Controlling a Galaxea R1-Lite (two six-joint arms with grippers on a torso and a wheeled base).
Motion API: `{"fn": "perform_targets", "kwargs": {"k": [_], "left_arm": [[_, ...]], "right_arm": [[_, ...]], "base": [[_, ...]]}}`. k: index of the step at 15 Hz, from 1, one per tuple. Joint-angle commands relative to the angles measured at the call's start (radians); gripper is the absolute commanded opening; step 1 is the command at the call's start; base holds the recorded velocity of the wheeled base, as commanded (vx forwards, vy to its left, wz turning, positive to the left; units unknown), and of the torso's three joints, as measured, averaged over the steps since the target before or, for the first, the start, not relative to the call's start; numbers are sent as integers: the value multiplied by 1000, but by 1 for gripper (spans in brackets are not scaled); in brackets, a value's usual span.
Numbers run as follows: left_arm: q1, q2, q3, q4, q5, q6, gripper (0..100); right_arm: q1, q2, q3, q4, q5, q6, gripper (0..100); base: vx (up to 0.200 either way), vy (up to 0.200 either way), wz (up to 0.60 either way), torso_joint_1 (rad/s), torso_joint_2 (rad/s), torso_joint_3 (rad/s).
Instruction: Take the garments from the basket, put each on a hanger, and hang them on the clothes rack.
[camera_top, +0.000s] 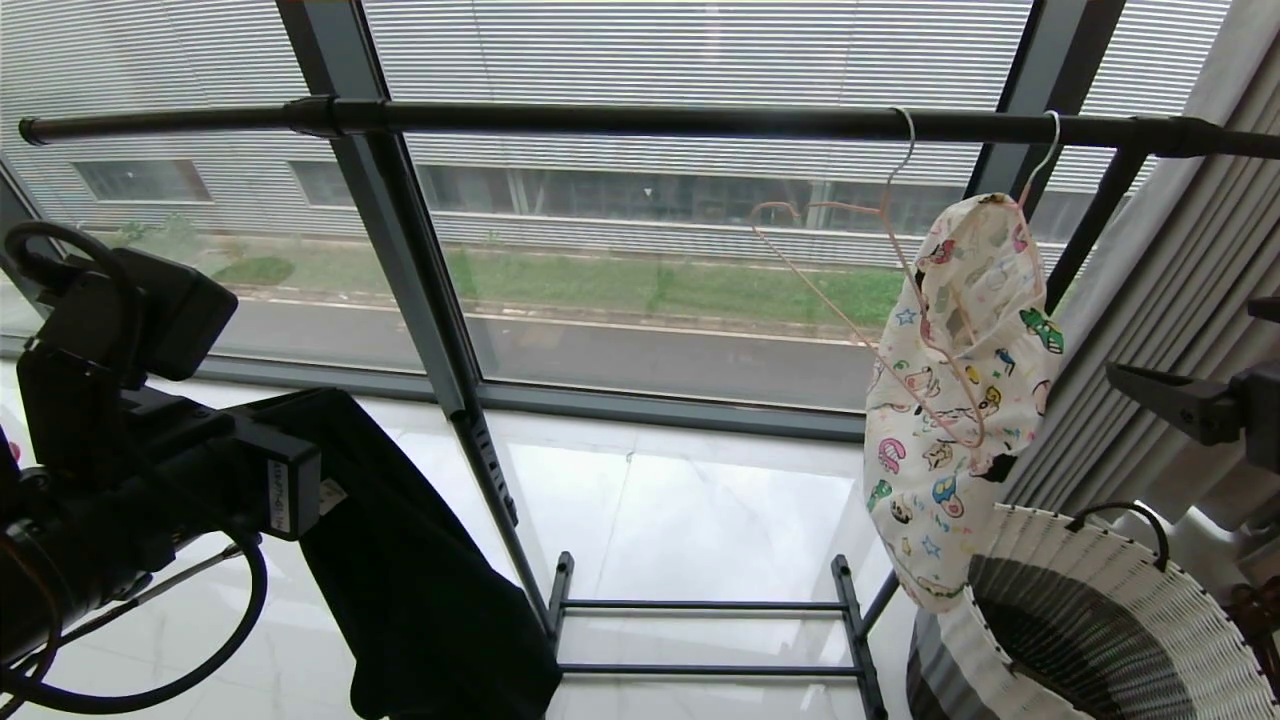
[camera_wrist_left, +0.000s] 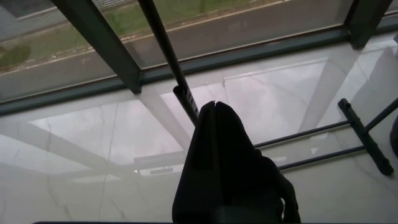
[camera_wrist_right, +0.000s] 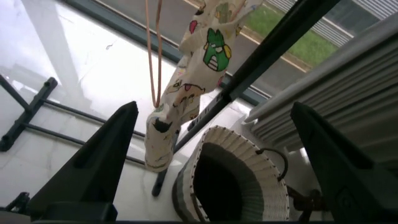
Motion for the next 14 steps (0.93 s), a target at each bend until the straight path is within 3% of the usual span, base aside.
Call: {"fn": "perform_targets", "kwargs": {"k": [1, 5, 10, 14], "left_arm": [[0, 2, 0, 0, 0, 0, 0], [0, -2, -5, -1, 0, 0, 0], [0, -34, 3, -1, 0, 2, 0], [-1, -34, 5, -1, 0, 2, 0]], "right_arm": [[1, 58, -3, -70, 25, 2, 100], [3, 130, -65, -134, 178, 8, 100], [6, 231, -189, -96, 183, 83, 100], [41, 251, -212, -8, 186, 116, 100]], "base": [[0, 0, 0, 110, -237, -115], [0, 0, 0, 28, -52, -29], [160, 0, 0, 2, 0, -1], [200, 0, 0, 11, 2, -2]]}}
